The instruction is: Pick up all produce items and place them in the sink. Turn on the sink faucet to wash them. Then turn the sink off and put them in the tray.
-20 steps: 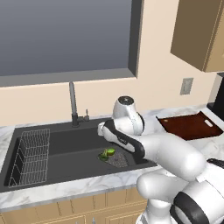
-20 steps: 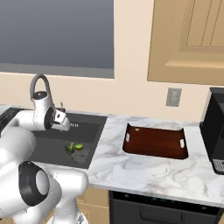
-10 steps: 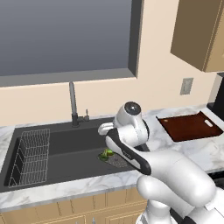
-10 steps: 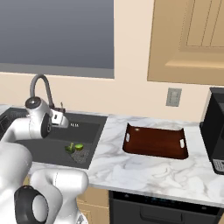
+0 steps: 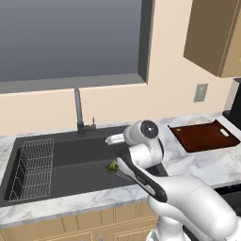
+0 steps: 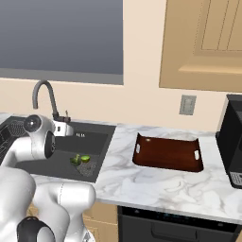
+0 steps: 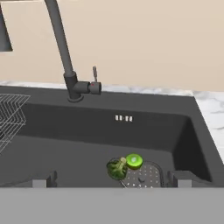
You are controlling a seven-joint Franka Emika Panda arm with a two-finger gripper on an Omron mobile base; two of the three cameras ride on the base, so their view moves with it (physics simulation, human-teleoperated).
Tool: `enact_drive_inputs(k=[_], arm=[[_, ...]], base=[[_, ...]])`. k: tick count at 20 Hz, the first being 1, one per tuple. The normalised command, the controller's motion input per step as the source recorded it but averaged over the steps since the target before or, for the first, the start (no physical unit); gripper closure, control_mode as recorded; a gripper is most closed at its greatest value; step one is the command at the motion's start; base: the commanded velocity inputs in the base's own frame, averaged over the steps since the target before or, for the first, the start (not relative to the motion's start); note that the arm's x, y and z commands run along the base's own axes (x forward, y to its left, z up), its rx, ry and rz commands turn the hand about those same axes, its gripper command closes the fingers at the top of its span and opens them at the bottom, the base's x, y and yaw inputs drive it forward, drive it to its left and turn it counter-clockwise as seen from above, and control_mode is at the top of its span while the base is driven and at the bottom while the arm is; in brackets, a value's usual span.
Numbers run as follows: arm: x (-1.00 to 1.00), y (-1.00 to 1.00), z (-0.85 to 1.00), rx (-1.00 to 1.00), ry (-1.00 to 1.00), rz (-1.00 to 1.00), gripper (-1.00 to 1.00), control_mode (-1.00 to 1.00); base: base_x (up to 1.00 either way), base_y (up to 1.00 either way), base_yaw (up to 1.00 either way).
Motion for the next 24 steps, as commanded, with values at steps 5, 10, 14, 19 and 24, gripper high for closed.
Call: enact_drive_inputs(k=[5, 10, 14, 19, 24], arm=[[0.0, 0.04, 0.38, 0.0, -0.13, 0.02, -1.0, -1.0], [0.0, 0.03, 0.23, 0.0, -0.01, 0.0, -1.0, -1.0], [0.0, 0.0, 0.0, 0.0, 0.01, 0.0, -1.0, -1.0], [0.08, 0.0, 0.0, 0.0, 0.0, 0.0, -1.0, -1.0], [0.12, 0.0, 0.0, 0.0, 0.0, 0.0, -1.0, -1.0]], base=[[0.0, 0.0, 0.0], [0.0, 0.0, 0.0], [0.0, 0.0, 0.0], [0.0, 0.0, 0.0], [0.0, 0.0, 0.0]])
